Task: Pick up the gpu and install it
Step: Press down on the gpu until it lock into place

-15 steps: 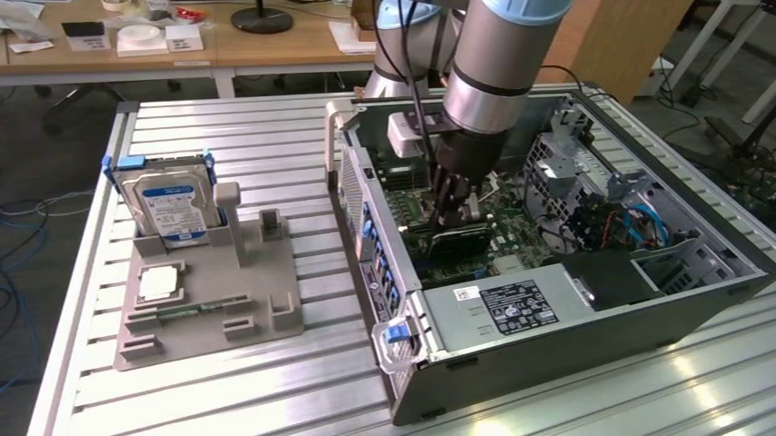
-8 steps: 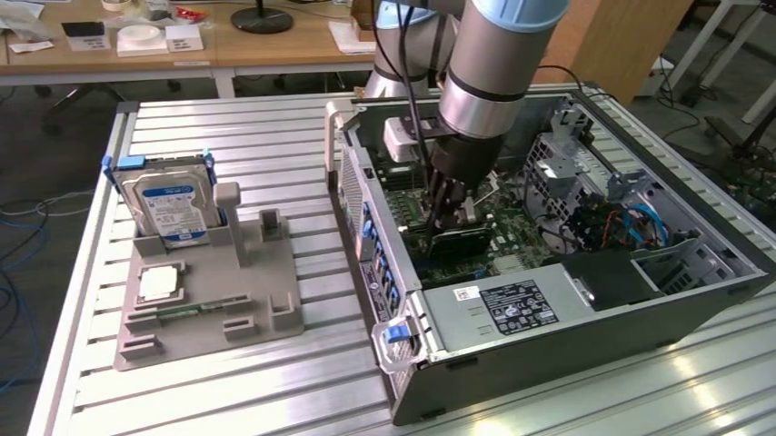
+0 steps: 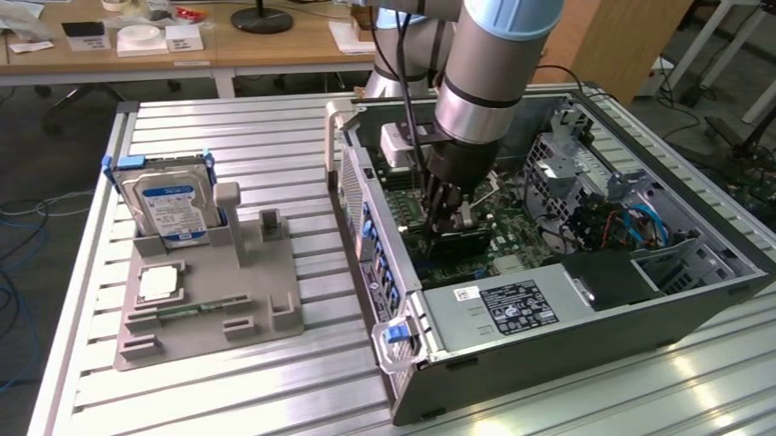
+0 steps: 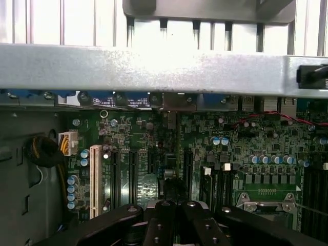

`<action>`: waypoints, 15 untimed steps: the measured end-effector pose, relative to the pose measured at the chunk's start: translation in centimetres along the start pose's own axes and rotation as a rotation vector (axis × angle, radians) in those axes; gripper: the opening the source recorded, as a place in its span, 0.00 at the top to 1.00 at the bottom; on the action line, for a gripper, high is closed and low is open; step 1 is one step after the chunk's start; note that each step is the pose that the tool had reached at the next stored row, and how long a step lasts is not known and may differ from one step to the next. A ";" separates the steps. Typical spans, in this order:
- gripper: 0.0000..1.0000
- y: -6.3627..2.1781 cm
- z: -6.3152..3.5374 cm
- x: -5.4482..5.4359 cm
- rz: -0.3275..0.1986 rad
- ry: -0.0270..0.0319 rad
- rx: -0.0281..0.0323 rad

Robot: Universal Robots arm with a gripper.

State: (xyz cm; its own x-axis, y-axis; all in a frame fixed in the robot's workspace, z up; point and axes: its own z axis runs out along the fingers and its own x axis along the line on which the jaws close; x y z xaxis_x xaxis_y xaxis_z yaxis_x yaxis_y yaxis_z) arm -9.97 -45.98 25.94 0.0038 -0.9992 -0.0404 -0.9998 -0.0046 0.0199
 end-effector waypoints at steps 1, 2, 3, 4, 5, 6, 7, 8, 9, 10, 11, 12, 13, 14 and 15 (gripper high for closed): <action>0.89 0.01 0.09 0.0 0.000 -0.0004 0.0002; 0.89 0.00 0.10 0.0 0.000 -0.0005 0.0000; 0.89 0.02 0.08 0.0 0.000 0.0000 -0.0002; 0.89 0.02 0.08 0.0 0.000 0.0000 -0.0002; 0.89 0.01 0.03 0.0 0.000 -0.0009 0.0001; 0.89 0.02 -0.06 0.0 0.000 -0.0028 0.0010; 0.89 0.01 -0.19 -0.1 0.000 -0.0041 0.0017; 0.89 0.00 -0.34 -0.1 0.000 -0.0048 0.0025; 0.89 0.01 -0.56 -0.1 0.000 -0.0031 0.0015; 0.89 0.02 -0.67 -0.1 0.000 -0.0024 0.0011; 0.89 0.01 -0.76 -0.1 0.000 -0.0027 0.0011; 0.89 0.01 -0.86 -0.1 0.000 -0.0024 0.0010; 0.89 0.02 -0.94 -0.1 0.000 -0.0023 0.0010; 0.89 0.02 -1.02 -0.1 0.000 -0.0023 0.0010; 0.89 0.02 -1.02 -0.1 0.000 -0.0024 0.0010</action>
State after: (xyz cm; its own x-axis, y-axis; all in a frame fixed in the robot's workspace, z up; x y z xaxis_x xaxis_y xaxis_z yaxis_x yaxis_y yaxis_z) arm -9.96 -45.96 26.96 0.0036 -0.9991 -0.0429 -0.9998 -0.0044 0.0188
